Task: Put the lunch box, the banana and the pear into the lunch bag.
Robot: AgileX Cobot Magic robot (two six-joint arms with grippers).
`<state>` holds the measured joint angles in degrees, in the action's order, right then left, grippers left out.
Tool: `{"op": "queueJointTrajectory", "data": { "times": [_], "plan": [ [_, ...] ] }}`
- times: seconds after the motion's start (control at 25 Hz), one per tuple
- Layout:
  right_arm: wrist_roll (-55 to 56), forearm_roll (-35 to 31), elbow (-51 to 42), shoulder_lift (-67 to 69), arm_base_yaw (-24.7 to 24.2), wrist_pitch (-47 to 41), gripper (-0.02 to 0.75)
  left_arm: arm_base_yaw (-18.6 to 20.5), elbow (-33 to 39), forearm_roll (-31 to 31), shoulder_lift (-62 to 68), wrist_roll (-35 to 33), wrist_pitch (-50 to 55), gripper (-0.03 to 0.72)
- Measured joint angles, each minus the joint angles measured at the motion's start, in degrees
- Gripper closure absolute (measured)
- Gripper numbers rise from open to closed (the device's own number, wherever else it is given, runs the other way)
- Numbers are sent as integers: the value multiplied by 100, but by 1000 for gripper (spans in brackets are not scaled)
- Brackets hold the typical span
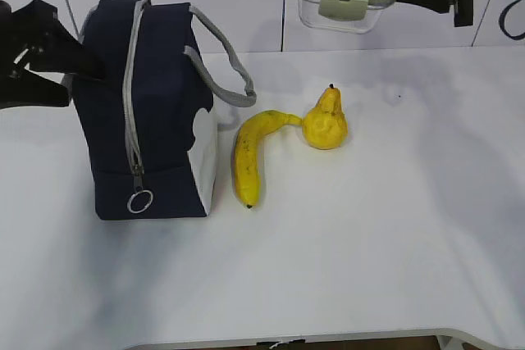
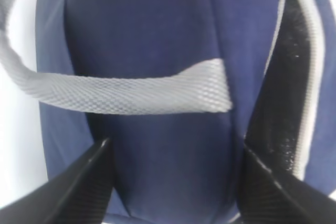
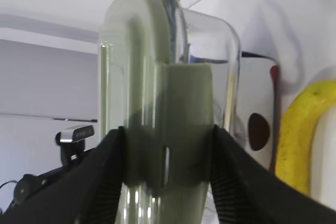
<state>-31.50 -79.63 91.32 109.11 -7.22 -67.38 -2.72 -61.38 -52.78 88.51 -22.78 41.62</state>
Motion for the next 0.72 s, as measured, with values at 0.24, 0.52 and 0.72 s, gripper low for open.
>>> {"op": "queueJointTrajectory", "data": {
  "times": [0.24, 0.52, 0.72],
  "plan": [
    [250, -14, 290, 187, 355, -57, 357, -9, 0, -121, 60, -12, -33, 272],
    [528, -2, 575, 199, 849, -72, 357, -9, -9, -434, 60, -251, -33, 669],
    [675, -2, 700, 259, 1175, -41, 357, -9, -9, -451, 63, -286, -22, 700]
  ]
}}
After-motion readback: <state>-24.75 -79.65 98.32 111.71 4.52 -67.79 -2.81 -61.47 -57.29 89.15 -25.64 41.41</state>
